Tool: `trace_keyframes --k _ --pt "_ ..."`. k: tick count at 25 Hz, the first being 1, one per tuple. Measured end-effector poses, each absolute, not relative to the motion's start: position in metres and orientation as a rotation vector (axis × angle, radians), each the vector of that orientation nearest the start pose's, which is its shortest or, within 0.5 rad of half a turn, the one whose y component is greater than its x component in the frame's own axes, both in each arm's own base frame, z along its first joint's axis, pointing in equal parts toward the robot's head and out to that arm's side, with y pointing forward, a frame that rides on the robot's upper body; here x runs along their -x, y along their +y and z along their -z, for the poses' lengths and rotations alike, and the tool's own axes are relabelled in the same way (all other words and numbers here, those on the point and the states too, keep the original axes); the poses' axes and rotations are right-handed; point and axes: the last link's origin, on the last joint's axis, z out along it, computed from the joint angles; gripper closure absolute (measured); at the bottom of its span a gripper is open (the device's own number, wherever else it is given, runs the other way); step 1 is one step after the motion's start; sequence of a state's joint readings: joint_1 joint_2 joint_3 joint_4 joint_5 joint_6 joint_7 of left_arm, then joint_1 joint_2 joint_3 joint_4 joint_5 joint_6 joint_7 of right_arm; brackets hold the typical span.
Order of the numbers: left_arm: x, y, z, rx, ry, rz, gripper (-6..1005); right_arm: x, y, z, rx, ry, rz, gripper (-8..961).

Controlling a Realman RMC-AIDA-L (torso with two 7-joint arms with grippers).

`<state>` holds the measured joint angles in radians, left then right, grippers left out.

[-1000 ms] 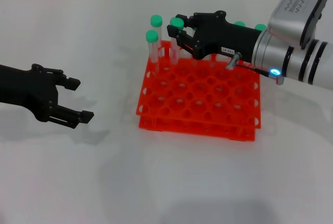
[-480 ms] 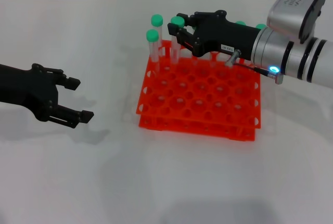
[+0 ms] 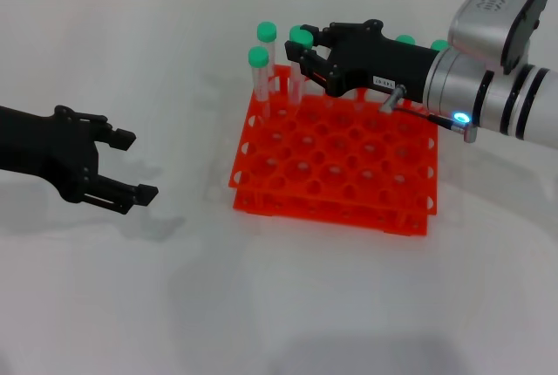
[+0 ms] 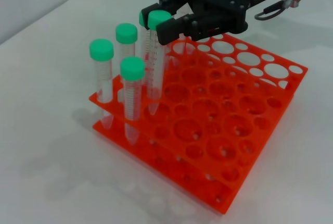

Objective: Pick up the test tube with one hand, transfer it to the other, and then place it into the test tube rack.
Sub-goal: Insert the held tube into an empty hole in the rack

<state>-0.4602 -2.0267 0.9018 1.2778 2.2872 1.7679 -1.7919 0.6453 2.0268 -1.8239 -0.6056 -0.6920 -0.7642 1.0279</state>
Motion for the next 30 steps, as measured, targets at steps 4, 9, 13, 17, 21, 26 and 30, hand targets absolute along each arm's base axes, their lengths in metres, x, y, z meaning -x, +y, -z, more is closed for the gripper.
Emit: trace_keyframes --k 4,9,13,17,21,26,30 --pt "0.2417 0.3224 -0.0719 2.871 -0.544 -0.022 111 -0.1640 0.3956 0.0764 2.468 0.399 -0.774 587" --pt "0.2417 0.3223 -0.0716 2.871 -0.545 -0.022 111 -0.1642 0.3956 0.0766 2.467 0.400 -0.772 584" --pt "0.2418 0.3223 -0.0716 2.871 -0.545 -0.022 112 -0.1637 0.3959 0.0767 2.467 0.399 -0.772 582" --pt "0.2418 0.3223 -0.0716 2.871 -0.545 -0.023 111 -0.1629 0.3963 0.0775 2.472 0.392 -0.767 580" --pt "0.2415 0.3225 -0.0716 2.871 -0.544 -0.023 111 -0.1635 0.3962 0.0778 2.473 0.386 -0.763 578" --pt "0.2415 0.3228 -0.0716 2.870 -0.543 -0.024 111 -0.1631 0.3957 0.0778 2.476 0.380 -0.765 575" --pt "0.2417 0.3228 -0.0715 2.870 -0.544 -0.024 111 -0.1630 0.3956 0.0778 2.477 0.378 -0.766 573"
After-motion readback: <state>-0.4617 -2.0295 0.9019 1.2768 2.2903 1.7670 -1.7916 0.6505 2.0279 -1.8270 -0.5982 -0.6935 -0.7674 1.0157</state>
